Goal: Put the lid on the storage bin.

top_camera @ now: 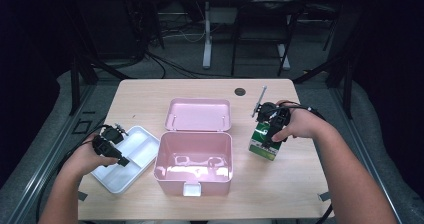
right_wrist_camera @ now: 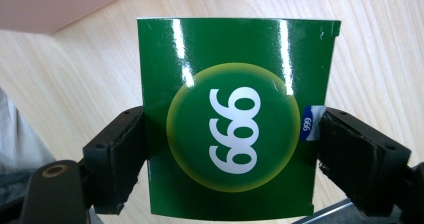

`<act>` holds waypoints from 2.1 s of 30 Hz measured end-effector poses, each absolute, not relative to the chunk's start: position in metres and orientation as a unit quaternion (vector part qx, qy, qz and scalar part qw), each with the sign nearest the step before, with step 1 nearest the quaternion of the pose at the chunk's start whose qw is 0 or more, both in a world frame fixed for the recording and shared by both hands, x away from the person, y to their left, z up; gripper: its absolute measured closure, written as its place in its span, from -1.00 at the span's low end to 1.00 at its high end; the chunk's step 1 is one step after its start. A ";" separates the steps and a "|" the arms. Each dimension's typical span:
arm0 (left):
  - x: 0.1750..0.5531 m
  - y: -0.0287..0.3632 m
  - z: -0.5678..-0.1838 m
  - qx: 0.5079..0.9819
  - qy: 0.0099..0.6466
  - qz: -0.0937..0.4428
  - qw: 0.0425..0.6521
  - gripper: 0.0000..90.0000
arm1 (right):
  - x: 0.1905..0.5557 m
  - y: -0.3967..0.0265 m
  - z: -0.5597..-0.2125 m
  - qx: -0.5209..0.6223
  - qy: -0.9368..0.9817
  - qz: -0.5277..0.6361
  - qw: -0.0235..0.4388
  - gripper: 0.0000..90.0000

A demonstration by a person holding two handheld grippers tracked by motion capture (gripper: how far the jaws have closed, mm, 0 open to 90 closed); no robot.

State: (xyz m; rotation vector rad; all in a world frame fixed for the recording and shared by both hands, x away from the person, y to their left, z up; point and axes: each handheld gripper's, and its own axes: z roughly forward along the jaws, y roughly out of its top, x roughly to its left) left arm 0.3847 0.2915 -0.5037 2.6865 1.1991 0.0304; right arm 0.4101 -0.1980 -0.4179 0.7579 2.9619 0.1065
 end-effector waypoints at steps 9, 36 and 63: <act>0.385 0.291 -0.505 0.911 0.402 0.010 0.096 0.05 | 0.402 -0.191 -0.407 0.199 0.978 0.037 0.046 -0.63; 0.385 0.291 -0.506 0.911 0.401 0.008 0.096 0.05 | 0.379 -0.161 -0.363 0.119 0.991 0.036 0.044 -0.63; 0.385 0.290 -0.506 0.912 0.398 0.007 0.097 0.05 | 0.361 -0.070 -0.351 0.051 0.997 0.038 0.036 -0.63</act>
